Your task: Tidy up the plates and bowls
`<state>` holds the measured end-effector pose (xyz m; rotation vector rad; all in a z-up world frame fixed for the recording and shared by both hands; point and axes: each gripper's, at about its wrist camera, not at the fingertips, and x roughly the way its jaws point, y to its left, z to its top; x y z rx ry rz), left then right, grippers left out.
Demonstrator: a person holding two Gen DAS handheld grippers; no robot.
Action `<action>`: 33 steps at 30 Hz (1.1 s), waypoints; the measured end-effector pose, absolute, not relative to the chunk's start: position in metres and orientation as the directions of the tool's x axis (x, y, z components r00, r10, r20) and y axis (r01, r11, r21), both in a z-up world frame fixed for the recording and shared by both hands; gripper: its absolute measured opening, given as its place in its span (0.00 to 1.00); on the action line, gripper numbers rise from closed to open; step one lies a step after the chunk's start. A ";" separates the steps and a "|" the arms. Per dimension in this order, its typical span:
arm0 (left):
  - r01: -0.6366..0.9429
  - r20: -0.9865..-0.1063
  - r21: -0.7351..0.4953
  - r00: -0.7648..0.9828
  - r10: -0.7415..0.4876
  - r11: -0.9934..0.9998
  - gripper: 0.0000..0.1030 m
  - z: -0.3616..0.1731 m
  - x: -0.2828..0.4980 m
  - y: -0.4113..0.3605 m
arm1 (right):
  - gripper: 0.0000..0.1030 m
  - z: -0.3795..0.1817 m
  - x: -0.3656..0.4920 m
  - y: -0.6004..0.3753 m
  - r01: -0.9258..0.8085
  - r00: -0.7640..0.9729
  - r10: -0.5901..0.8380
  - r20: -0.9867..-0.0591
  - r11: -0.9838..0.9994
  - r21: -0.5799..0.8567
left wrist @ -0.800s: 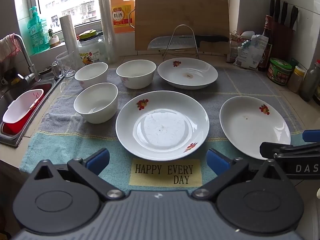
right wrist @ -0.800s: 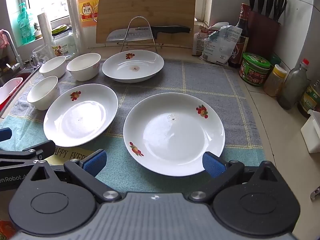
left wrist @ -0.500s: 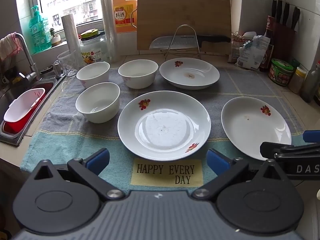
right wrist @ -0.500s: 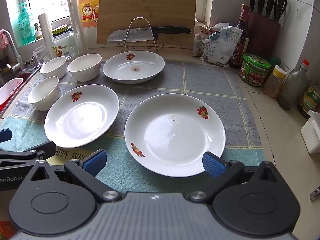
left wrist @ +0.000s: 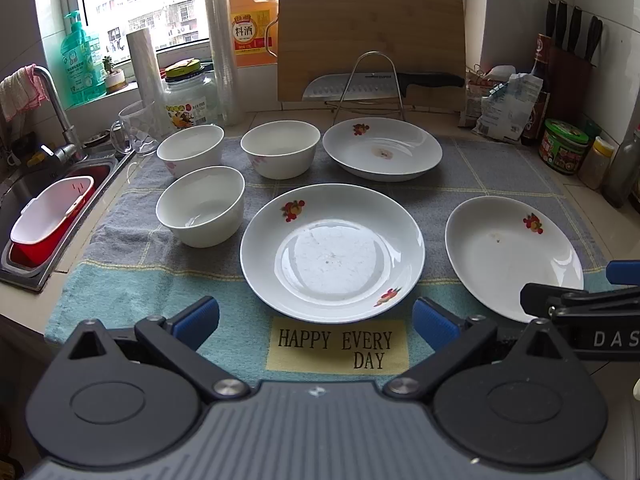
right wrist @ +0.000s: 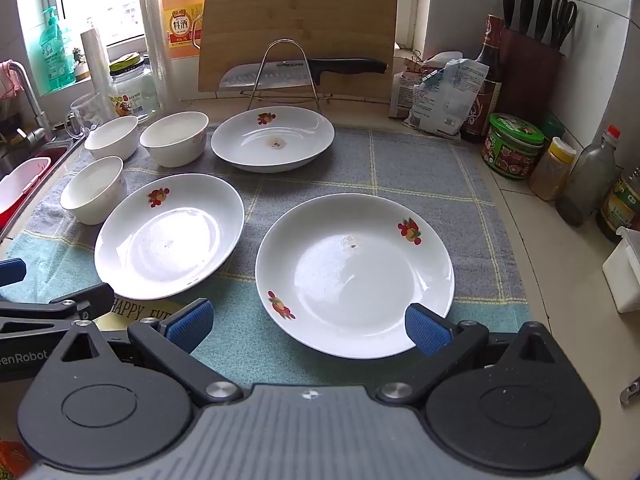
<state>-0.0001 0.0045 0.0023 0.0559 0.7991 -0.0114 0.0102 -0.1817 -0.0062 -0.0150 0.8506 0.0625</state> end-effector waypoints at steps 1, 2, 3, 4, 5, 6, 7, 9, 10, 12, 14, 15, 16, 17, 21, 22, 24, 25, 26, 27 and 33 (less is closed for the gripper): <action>0.031 -0.717 0.046 0.697 0.011 0.998 0.99 0.003 0.000 0.005 | 1.00 -0.006 0.010 -0.182 -0.061 0.658 0.049 -0.751 0.998 0.012; 0.032 -0.716 0.046 0.698 0.011 0.998 0.99 0.002 0.000 0.005 | 1.00 -0.006 0.010 -0.182 -0.062 0.658 0.050 -0.751 0.998 0.012; 0.031 -0.715 0.046 0.699 0.011 0.998 0.99 0.003 -0.001 0.005 | 1.00 -0.005 0.010 -0.182 -0.062 0.658 0.050 -0.751 0.998 0.012; 0.031 -0.714 0.046 0.700 0.012 0.998 0.99 0.003 -0.001 0.005 | 1.00 -0.005 0.010 -0.182 -0.061 0.658 0.050 -0.752 0.998 0.013; 0.030 -0.713 0.046 0.701 0.012 0.998 0.99 0.004 -0.001 0.005 | 1.00 -0.005 0.010 -0.182 -0.061 0.658 0.050 -0.752 0.998 0.012; 0.029 -0.712 0.046 0.702 0.012 0.999 0.99 0.005 -0.002 0.006 | 1.00 -0.006 0.010 -0.182 -0.062 0.658 0.050 -0.751 0.998 0.012; 0.028 -0.712 0.045 0.702 0.013 0.999 0.99 0.005 -0.002 0.006 | 1.00 -0.005 0.010 -0.181 -0.062 0.659 0.050 -0.751 0.998 0.012; 0.026 -0.712 0.043 0.702 0.012 0.999 0.99 0.006 -0.002 0.007 | 1.00 -0.004 0.009 -0.181 -0.064 0.662 0.051 -0.748 0.998 0.011; 0.026 -0.712 0.042 0.702 0.012 0.999 0.99 0.006 -0.003 0.007 | 1.00 -0.004 0.008 -0.181 -0.064 0.663 0.052 -0.747 0.998 0.012; 0.024 -0.712 0.041 0.702 0.012 0.999 0.99 0.006 -0.003 0.007 | 1.00 -0.004 0.008 -0.181 -0.065 0.663 0.052 -0.747 0.998 0.011; 0.023 -0.712 0.042 0.702 0.014 0.999 0.99 0.007 -0.004 0.006 | 1.00 -0.003 0.008 -0.180 -0.066 0.664 0.052 -0.746 0.998 0.011; 0.022 -0.712 0.042 0.702 0.014 0.999 0.99 0.007 -0.004 0.006 | 1.00 -0.003 0.008 -0.181 -0.066 0.664 0.053 -0.746 0.998 0.012; 0.021 -0.712 0.041 0.702 0.014 0.999 0.99 0.007 -0.004 0.006 | 1.00 -0.003 0.008 -0.181 -0.066 0.664 0.054 -0.746 0.998 0.013; 0.021 -0.712 0.041 0.702 0.014 0.999 0.99 0.007 -0.004 0.006 | 1.00 -0.003 0.008 -0.181 -0.066 0.665 0.053 -0.745 0.998 0.012; 0.020 -0.713 0.040 0.701 0.014 0.999 0.99 0.007 -0.004 0.006 | 1.00 -0.003 0.008 -0.180 -0.065 0.667 0.052 -0.743 0.998 0.011; 0.020 -0.712 0.040 0.702 0.014 0.999 0.99 0.007 -0.004 0.006 | 1.00 -0.003 0.008 -0.181 -0.065 0.667 0.052 -0.743 0.998 0.011; 0.020 -0.713 0.039 0.701 0.013 0.999 0.99 0.007 -0.004 0.006 | 1.00 -0.002 0.008 -0.181 -0.066 0.668 0.052 -0.742 0.998 0.011; 0.021 -0.713 0.038 0.701 0.012 0.999 0.99 0.008 -0.004 0.006 | 1.00 -0.002 0.008 -0.181 -0.065 0.669 0.051 -0.742 0.998 0.010; 0.022 -0.713 0.036 0.701 0.011 0.999 0.99 0.008 -0.004 0.005 | 1.00 -0.003 0.007 -0.181 -0.064 0.669 0.050 -0.742 0.998 0.009; 0.022 -0.714 0.034 0.700 0.009 0.999 0.99 0.008 -0.004 0.005 | 1.00 -0.002 0.007 -0.181 -0.063 0.669 0.049 -0.742 0.998 0.010; 0.022 -0.715 0.029 0.699 0.005 0.999 0.99 0.008 -0.005 0.004 | 1.00 -0.003 0.006 -0.182 -0.060 0.669 0.044 -0.742 0.998 0.006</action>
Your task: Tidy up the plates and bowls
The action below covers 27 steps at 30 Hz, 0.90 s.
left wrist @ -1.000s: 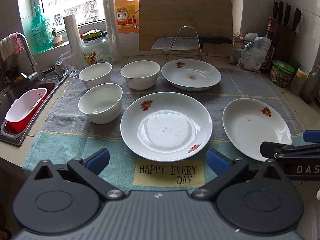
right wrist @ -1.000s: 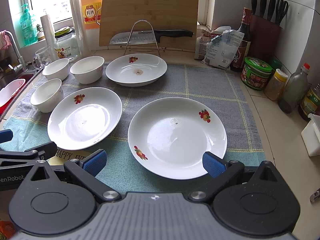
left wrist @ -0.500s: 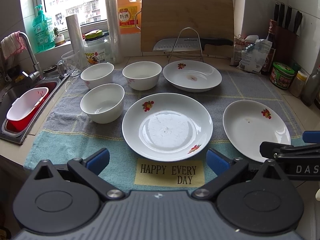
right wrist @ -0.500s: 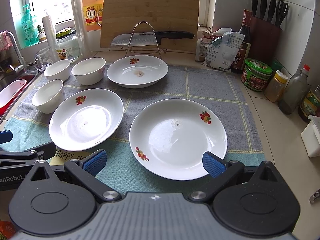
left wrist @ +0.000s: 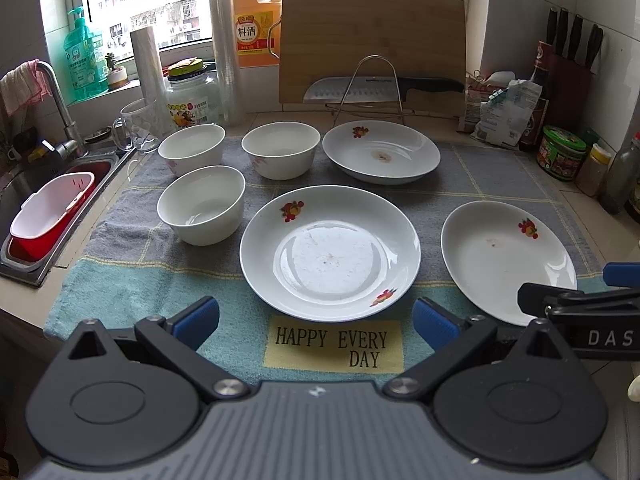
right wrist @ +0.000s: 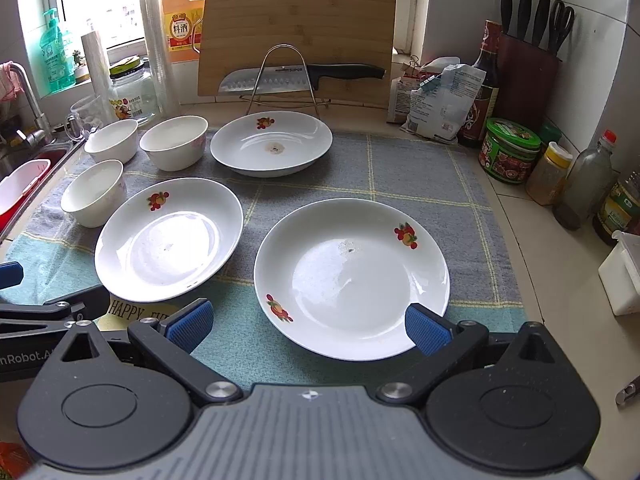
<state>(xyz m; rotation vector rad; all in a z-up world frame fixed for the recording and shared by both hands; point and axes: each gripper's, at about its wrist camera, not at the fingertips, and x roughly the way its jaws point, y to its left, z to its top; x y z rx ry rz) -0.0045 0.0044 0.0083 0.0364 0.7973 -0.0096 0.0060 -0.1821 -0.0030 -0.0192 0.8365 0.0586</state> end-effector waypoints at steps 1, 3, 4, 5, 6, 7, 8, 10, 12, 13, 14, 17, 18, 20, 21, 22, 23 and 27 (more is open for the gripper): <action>0.023 -0.715 0.029 0.699 0.005 0.999 0.99 0.008 -0.005 0.005 | 1.00 -0.003 0.006 -0.182 -0.060 0.669 0.044 -0.742 0.998 0.006; 0.023 -0.714 0.028 0.700 0.004 0.999 0.99 0.008 -0.005 0.005 | 1.00 -0.003 0.006 -0.183 -0.060 0.669 0.044 -0.742 0.998 0.006; 0.022 -0.715 0.027 0.699 0.004 0.999 0.99 0.008 -0.005 0.005 | 1.00 -0.003 0.006 -0.182 -0.060 0.669 0.044 -0.742 0.998 0.005; 0.023 -0.715 0.027 0.699 0.003 0.999 0.99 0.008 -0.005 0.005 | 1.00 -0.003 0.006 -0.183 -0.060 0.670 0.044 -0.741 0.998 0.005; 0.023 -0.715 0.026 0.699 0.003 0.999 0.99 0.008 -0.005 0.005 | 1.00 -0.003 0.006 -0.183 -0.060 0.670 0.044 -0.741 0.998 0.005; 0.023 -0.715 0.024 0.699 0.001 0.999 0.99 0.008 -0.004 0.005 | 1.00 -0.003 0.006 -0.183 -0.061 0.670 0.044 -0.741 0.998 0.005; 0.023 -0.715 0.024 0.699 0.001 0.999 0.99 0.008 -0.005 0.005 | 1.00 -0.002 0.006 -0.183 -0.061 0.670 0.044 -0.741 0.998 0.004; 0.022 -0.715 0.025 0.699 0.003 0.999 0.99 0.008 -0.005 0.004 | 1.00 -0.002 0.006 -0.183 -0.061 0.670 0.043 -0.741 0.998 0.003; 0.021 -0.715 0.025 0.699 0.003 0.999 0.99 0.009 -0.005 0.004 | 1.00 -0.002 0.006 -0.183 -0.060 0.669 0.043 -0.742 0.998 0.003; 0.021 -0.715 0.024 0.699 0.003 0.999 0.99 0.009 -0.005 0.004 | 1.00 -0.002 0.006 -0.183 -0.061 0.670 0.044 -0.741 0.998 0.004; 0.021 -0.715 0.024 0.699 0.002 1.000 0.99 0.009 -0.005 0.004 | 1.00 -0.002 0.006 -0.183 -0.061 0.670 0.044 -0.741 0.998 0.004; 0.021 -0.716 0.023 0.698 0.002 1.000 0.99 0.009 -0.005 0.004 | 1.00 -0.002 0.007 -0.183 -0.061 0.670 0.043 -0.741 0.998 0.002; 0.021 -0.716 0.023 0.698 0.002 1.000 0.99 0.009 -0.005 0.004 | 1.00 -0.002 0.007 -0.183 -0.061 0.670 0.043 -0.741 0.998 0.002; 0.021 -0.715 0.024 0.699 0.002 1.000 0.99 0.009 -0.005 0.004 | 1.00 -0.002 0.007 -0.183 -0.061 0.670 0.043 -0.741 0.998 0.002; 0.021 -0.716 0.024 0.699 0.003 0.999 0.99 0.009 -0.005 0.004 | 1.00 -0.002 0.007 -0.184 -0.061 0.670 0.043 -0.741 0.998 0.003; 0.021 -0.716 0.025 0.699 0.003 0.999 0.99 0.009 -0.005 0.003 | 1.00 -0.002 0.007 -0.183 -0.061 0.670 0.042 -0.741 0.998 0.002; 0.021 -0.716 0.024 0.698 0.003 0.999 0.99 0.009 -0.005 0.003 | 1.00 -0.002 0.007 -0.183 -0.061 0.670 0.042 -0.741 0.998 0.001; 0.022 -0.716 0.024 0.698 0.002 0.999 0.99 0.009 -0.005 0.002 | 1.00 -0.001 0.006 -0.185 -0.061 0.671 0.039 -0.740 0.998 -0.002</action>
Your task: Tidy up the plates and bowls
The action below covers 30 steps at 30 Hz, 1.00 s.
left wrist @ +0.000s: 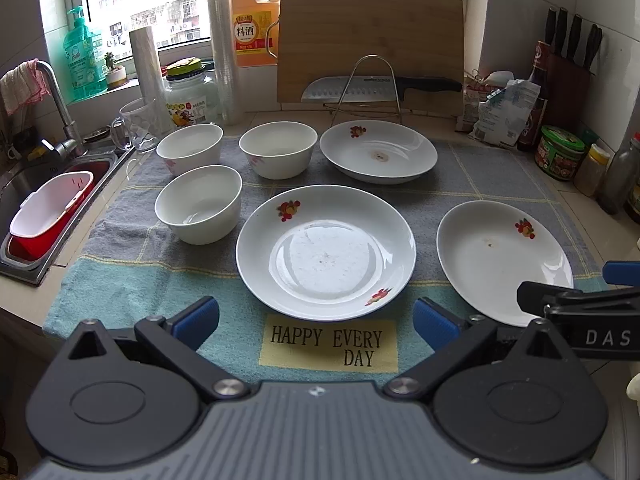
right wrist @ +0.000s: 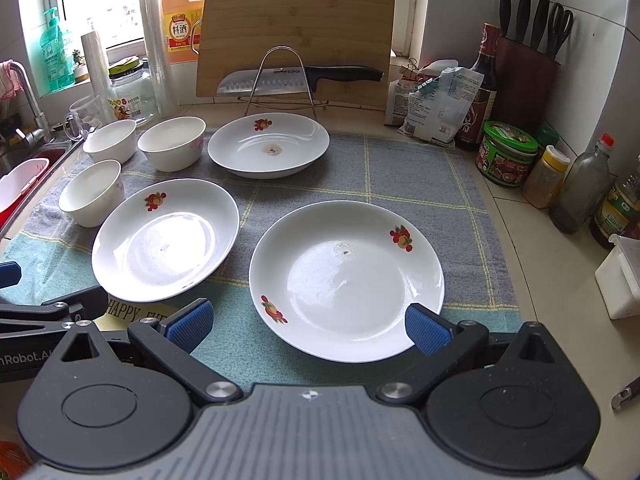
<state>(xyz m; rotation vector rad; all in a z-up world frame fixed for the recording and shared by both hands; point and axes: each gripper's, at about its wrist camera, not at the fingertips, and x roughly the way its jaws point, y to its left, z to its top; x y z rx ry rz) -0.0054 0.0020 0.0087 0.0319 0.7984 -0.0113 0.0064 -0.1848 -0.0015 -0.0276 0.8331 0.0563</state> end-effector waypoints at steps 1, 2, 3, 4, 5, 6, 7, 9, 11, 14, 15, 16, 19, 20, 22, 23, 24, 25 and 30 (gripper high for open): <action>0.022 -0.716 0.024 0.698 0.002 0.999 0.99 0.009 -0.006 0.001 | 1.00 -0.001 0.006 -0.186 -0.061 0.672 0.039 -0.740 0.998 -0.002; 0.022 -0.717 0.023 0.698 0.001 0.999 0.99 0.009 -0.006 0.001 | 1.00 -0.001 0.006 -0.186 -0.061 0.672 0.040 -0.739 0.998 -0.002; 0.022 -0.716 0.023 0.698 0.001 0.999 0.99 0.009 -0.006 0.000 | 1.00 -0.001 0.006 -0.187 -0.061 0.673 0.040 -0.739 0.998 -0.002; 0.022 -0.716 0.023 0.698 0.001 0.999 0.99 0.009 -0.006 -0.001 | 1.00 -0.001 0.006 -0.187 -0.061 0.674 0.039 -0.738 0.998 -0.003; 0.022 -0.715 0.022 0.699 0.000 0.999 0.99 0.010 -0.006 -0.001 | 1.00 -0.001 0.006 -0.187 -0.061 0.675 0.039 -0.737 0.998 -0.003; 0.023 -0.715 0.023 0.700 0.000 0.999 0.99 0.010 -0.007 -0.002 | 1.00 -0.001 0.005 -0.188 -0.062 0.676 0.039 -0.736 0.998 -0.003; 0.023 -0.714 0.023 0.700 0.000 0.999 0.99 0.010 -0.007 -0.003 | 1.00 -0.001 0.005 -0.189 -0.062 0.677 0.039 -0.735 0.998 -0.004; 0.024 -0.713 0.016 0.701 -0.005 1.000 0.99 0.010 -0.007 -0.003 | 1.00 0.000 0.005 -0.190 -0.064 0.680 0.039 -0.732 0.998 -0.005; 0.026 -0.714 0.007 0.700 -0.013 1.000 0.99 0.010 -0.007 -0.003 | 1.00 0.000 0.003 -0.189 -0.065 0.686 0.039 -0.727 0.998 -0.008; 0.023 -0.705 0.004 0.709 -0.013 1.000 0.99 0.010 -0.007 -0.005 | 1.00 -0.001 0.002 -0.192 -0.073 0.692 0.046 -0.720 0.997 -0.007; 0.023 -0.702 0.002 0.712 -0.015 1.000 0.99 0.010 -0.007 -0.005 | 1.00 0.000 0.001 -0.192 -0.080 0.696 0.050 -0.717 0.997 -0.008; 0.024 -0.699 -0.002 0.715 -0.019 1.000 0.99 0.011 -0.007 -0.005 | 1.00 0.000 0.001 -0.193 -0.084 0.699 0.053 -0.713 0.996 -0.009; 0.036 -0.698 -0.012 0.716 -0.034 0.999 0.99 0.011 -0.007 -0.007 | 1.00 0.001 -0.001 -0.195 -0.095 0.711 0.059 -0.700 0.995 -0.012; 0.042 -0.695 -0.013 0.718 -0.039 0.999 0.99 0.011 -0.007 -0.008 | 1.00 0.001 -0.001 -0.196 -0.097 0.716 0.061 -0.696 0.995 -0.012; 0.051 -0.693 -0.019 0.720 -0.050 0.999 0.99 0.012 -0.007 -0.009 | 1.00 0.001 -0.002 -0.198 -0.104 0.722 0.069 -0.688 0.995 -0.009; 0.054 -0.693 -0.027 0.719 -0.057 0.998 0.99 0.012 -0.007 -0.009 | 1.00 0.001 -0.002 -0.199 -0.107 0.725 0.073 -0.685 0.994 -0.007; 0.057 -0.697 -0.039 0.714 -0.068 0.998 0.99 0.012 -0.006 -0.009 | 1.00 0.001 -0.003 -0.201 -0.111 0.729 0.077 -0.680 0.994 -0.006; 0.058 -0.701 -0.056 0.709 -0.080 0.997 0.99 0.011 -0.004 -0.008 | 1.00 0.001 -0.003 -0.201 -0.113 0.732 0.078 -0.676 0.994 -0.008; 0.067 -0.712 -0.082 0.694 -0.105 0.994 0.99 0.007 0.000 -0.009 | 1.00 0.001 -0.006 -0.205 -0.145 0.752 0.103 -0.651 0.989 -0.010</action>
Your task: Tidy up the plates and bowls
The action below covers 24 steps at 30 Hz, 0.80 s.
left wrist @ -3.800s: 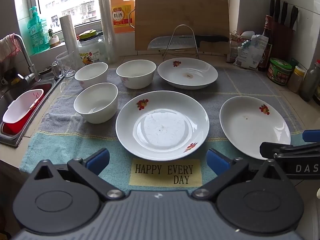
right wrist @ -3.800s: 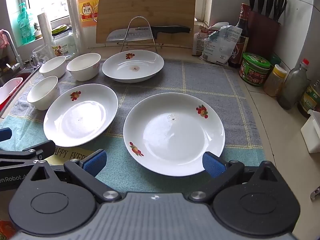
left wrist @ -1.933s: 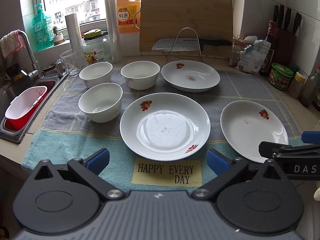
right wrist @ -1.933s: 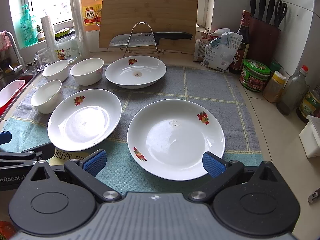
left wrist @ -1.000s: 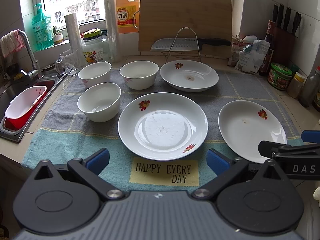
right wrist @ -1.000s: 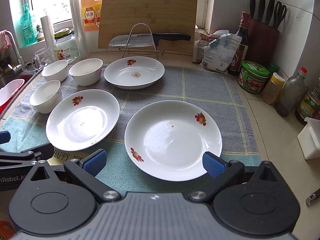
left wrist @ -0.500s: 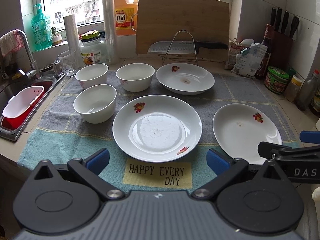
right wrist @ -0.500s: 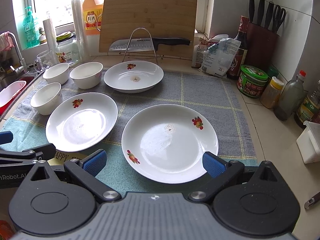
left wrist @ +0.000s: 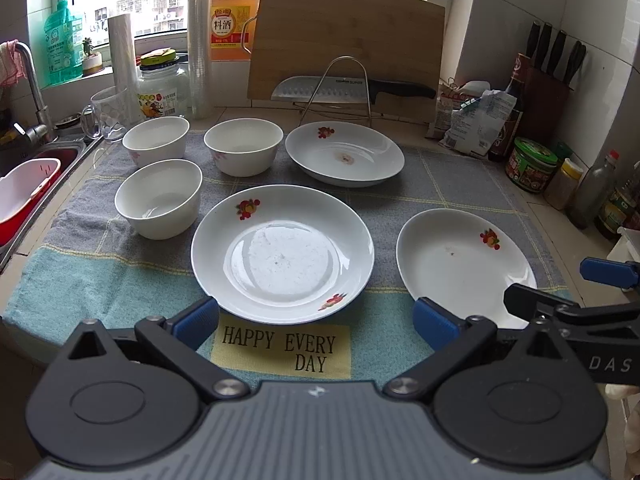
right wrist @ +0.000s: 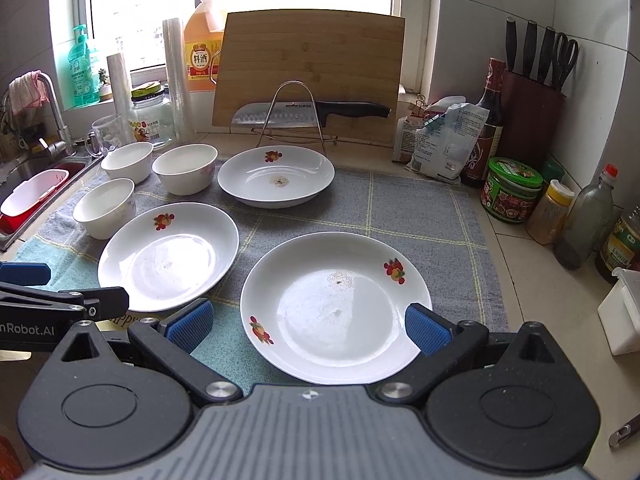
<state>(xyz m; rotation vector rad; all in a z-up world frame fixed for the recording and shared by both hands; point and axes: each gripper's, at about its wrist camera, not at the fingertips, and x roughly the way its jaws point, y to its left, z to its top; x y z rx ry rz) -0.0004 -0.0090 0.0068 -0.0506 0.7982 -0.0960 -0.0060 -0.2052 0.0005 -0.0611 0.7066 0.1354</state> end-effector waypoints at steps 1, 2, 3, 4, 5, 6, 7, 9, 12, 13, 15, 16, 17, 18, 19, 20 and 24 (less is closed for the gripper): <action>0.075 -0.712 -0.082 0.693 -0.111 0.994 0.99 0.006 0.000 -0.010 | 1.00 0.000 -0.007 -0.206 -0.153 0.756 0.107 -0.646 0.988 -0.015; 0.085 -0.711 -0.084 0.693 -0.119 0.993 0.99 0.006 0.000 -0.011 | 1.00 0.000 -0.007 -0.207 -0.160 0.760 0.110 -0.640 0.987 -0.020; 0.087 -0.708 -0.080 0.696 -0.118 0.993 0.99 0.006 0.000 -0.012 | 1.00 -0.001 -0.007 -0.208 -0.166 0.763 0.113 -0.637 0.986 -0.025; 0.091 -0.701 -0.078 0.703 -0.119 0.993 0.99 0.006 -0.001 -0.013 | 1.00 -0.002 -0.008 -0.209 -0.173 0.764 0.116 -0.635 0.985 -0.028; 0.094 -0.694 -0.076 0.710 -0.121 0.993 0.99 0.007 -0.002 -0.014 | 1.00 -0.003 -0.008 -0.210 -0.180 0.765 0.120 -0.633 0.983 -0.031; 0.095 -0.687 -0.076 0.716 -0.121 0.993 0.99 0.007 -0.002 -0.015 | 1.00 -0.005 -0.008 -0.211 -0.186 0.765 0.124 -0.632 0.982 -0.032; 0.099 -0.682 -0.076 0.721 -0.125 0.992 0.99 0.008 -0.002 -0.016 | 1.00 -0.007 -0.008 -0.213 -0.190 0.763 0.127 -0.634 0.981 -0.033; 0.110 -0.676 -0.070 0.726 -0.128 0.991 0.99 0.007 -0.002 -0.018 | 1.00 -0.011 -0.007 -0.217 -0.193 0.758 0.128 -0.639 0.981 -0.033; 0.122 -0.667 -0.059 0.734 -0.130 0.991 0.99 0.007 -0.003 -0.021 | 1.00 -0.017 -0.007 -0.222 -0.193 0.750 0.127 -0.649 0.981 -0.031; 0.128 -0.663 -0.052 0.738 -0.131 0.990 0.99 0.006 -0.004 -0.022 | 1.00 -0.020 -0.007 -0.224 -0.193 0.746 0.127 -0.654 0.981 -0.030; 0.145 -0.651 -0.041 0.747 -0.136 0.989 0.99 0.005 -0.006 -0.024 | 1.00 -0.024 -0.008 -0.227 -0.192 0.741 0.125 -0.660 0.981 -0.031; 0.158 -0.642 -0.037 0.753 -0.145 0.987 0.99 0.005 -0.007 -0.025 | 1.00 -0.026 -0.008 -0.229 -0.191 0.739 0.122 -0.662 0.981 -0.032; 0.167 -0.637 -0.035 0.756 -0.151 0.985 0.99 0.004 -0.008 -0.025 | 1.00 -0.028 -0.009 -0.231 -0.190 0.738 0.120 -0.664 0.981 -0.033; 0.180 -0.636 -0.032 0.755 -0.159 0.983 0.99 0.004 -0.009 -0.027 | 1.00 -0.030 -0.010 -0.233 -0.189 0.736 0.119 -0.667 0.981 -0.033; 0.187 -0.639 -0.032 0.752 -0.163 0.982 0.99 0.003 -0.009 -0.027 | 1.00 -0.032 -0.010 -0.234 -0.187 0.732 0.118 -0.671 0.982 -0.032; 0.193 -0.642 -0.033 0.748 -0.169 0.981 0.99 0.002 -0.010 -0.029 | 1.00 -0.034 -0.011 -0.237 -0.183 0.730 0.114 -0.674 0.983 -0.032; 0.212 -0.663 -0.056 0.723 -0.195 0.976 0.99 -0.001 -0.009 -0.030 | 1.00 -0.041 -0.013 -0.244 -0.168 0.718 0.104 -0.688 0.985 -0.026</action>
